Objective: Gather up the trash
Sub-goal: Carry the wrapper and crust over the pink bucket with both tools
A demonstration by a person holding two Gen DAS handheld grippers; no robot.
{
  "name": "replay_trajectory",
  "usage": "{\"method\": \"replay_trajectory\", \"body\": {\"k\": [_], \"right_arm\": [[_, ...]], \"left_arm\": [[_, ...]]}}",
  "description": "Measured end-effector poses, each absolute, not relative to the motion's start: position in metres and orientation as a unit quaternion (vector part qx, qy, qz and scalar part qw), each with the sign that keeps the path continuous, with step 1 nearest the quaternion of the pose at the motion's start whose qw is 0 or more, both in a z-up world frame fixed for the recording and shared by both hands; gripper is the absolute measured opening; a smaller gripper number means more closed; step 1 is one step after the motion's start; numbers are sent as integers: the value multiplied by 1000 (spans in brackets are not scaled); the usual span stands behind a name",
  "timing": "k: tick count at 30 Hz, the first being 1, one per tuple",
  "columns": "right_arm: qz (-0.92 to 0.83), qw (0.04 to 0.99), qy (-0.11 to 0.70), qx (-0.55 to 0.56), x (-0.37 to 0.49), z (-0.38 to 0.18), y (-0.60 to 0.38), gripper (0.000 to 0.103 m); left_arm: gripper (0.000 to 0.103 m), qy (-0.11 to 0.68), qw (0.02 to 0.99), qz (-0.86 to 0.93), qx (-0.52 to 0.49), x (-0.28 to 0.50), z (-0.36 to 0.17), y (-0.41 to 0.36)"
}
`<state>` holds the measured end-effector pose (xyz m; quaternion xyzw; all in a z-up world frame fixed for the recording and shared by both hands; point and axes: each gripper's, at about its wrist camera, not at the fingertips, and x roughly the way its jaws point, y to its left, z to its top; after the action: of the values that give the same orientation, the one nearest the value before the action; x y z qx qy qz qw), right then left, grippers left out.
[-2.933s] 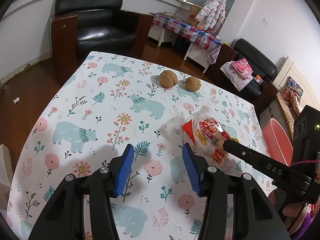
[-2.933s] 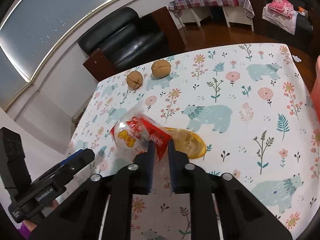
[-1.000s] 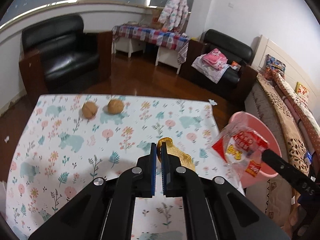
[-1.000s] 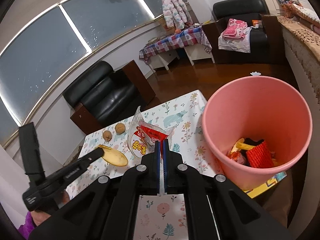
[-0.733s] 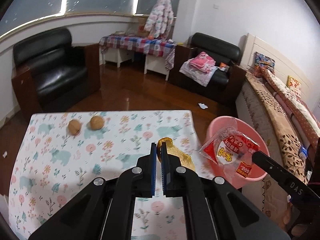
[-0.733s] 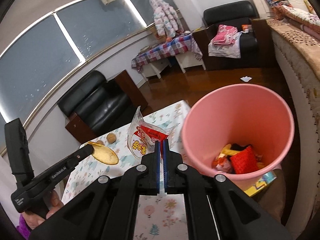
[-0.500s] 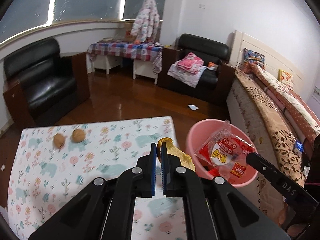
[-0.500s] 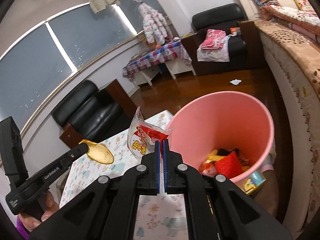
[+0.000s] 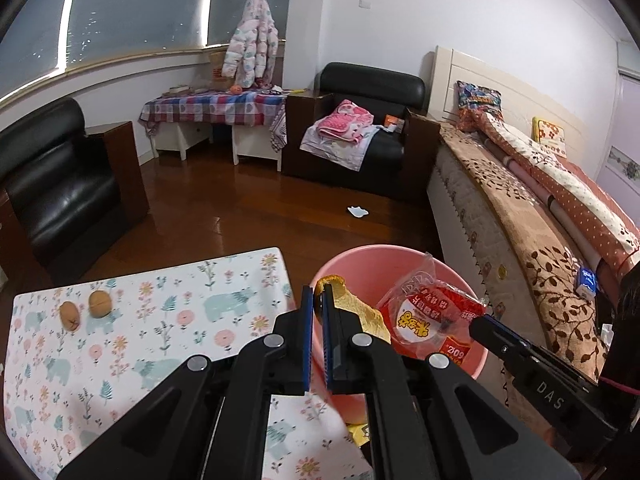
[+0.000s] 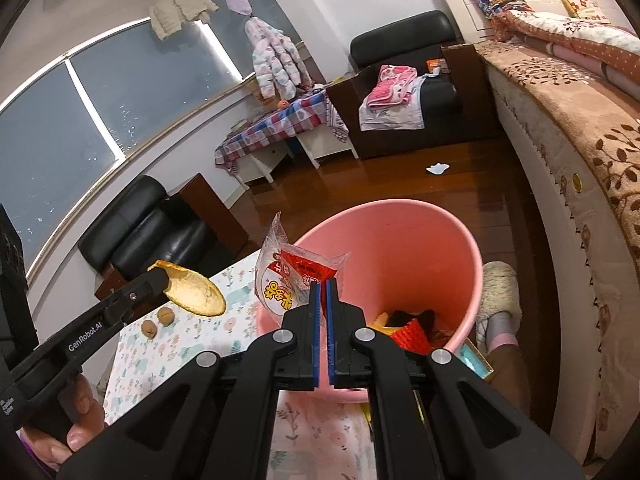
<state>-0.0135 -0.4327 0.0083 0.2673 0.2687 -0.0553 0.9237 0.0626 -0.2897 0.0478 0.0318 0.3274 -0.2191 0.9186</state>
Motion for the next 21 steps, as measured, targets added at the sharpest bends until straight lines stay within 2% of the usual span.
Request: {"method": "replay_trajectory", "body": {"k": [21], "right_arm": [[-86,915,289,270,-4,-13,-450,3]], "left_arm": [[4,348,904,-245,46,85,23,-332]]}}
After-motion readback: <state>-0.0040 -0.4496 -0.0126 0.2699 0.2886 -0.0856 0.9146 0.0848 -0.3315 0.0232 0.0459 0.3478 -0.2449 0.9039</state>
